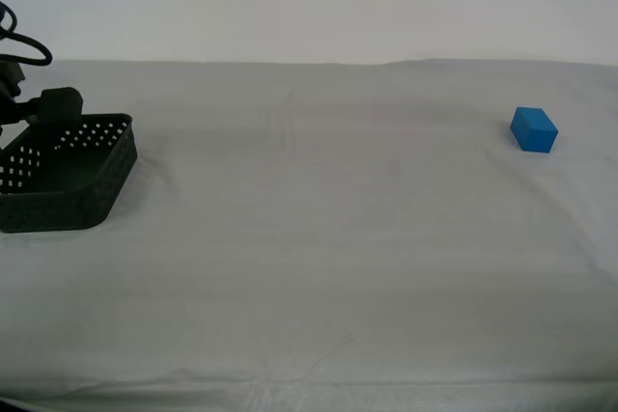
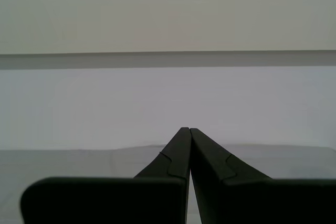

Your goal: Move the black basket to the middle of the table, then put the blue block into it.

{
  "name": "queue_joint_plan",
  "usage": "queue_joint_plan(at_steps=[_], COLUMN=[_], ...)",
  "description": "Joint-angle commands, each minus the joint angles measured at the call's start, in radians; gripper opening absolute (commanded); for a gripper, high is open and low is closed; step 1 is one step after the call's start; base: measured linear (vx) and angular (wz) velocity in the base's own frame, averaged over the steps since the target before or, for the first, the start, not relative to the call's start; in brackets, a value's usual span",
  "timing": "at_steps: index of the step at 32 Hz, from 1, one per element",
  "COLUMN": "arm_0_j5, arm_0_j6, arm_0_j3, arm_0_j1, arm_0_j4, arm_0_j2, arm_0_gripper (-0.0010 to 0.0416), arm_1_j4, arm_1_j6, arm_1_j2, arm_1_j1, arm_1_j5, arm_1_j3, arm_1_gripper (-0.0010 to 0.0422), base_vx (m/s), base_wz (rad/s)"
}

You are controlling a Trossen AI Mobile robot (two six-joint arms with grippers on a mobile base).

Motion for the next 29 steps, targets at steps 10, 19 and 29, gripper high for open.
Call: queue_joint_plan(at_steps=[10, 19, 29], arm_0_j5=[0.001, 0.001, 0.0], arm_0_j6=[0.001, 0.001, 0.002], arm_0_j3=[0.001, 0.001, 0.001], arm_0_j1=[0.0, 0.0, 0.001], arm_0_j4=[-0.041, -0.047, -0.047], arm_0_j2=[0.0, 0.0, 0.0], arm_0_gripper=[0.0001, 0.0, 0.0001], arm_1_j4=[-0.034, -0.138, -0.182], arm_1_j6=[-0.011, -0.047, -0.211], arm_1_j2=[0.055, 0.047, -0.034], arm_1_j1=[-0.002, -0.008, -0.271], arm_1_j5=[0.003, 0.132, 0.227], arm_1_j3=[0.08, 0.107, 0.174], arm_1_gripper=[-0.0009, -0.0002, -0.0002], base_vx=[0.0, 0.0, 0.0], base_wz=[0.0, 0.0, 0.0])
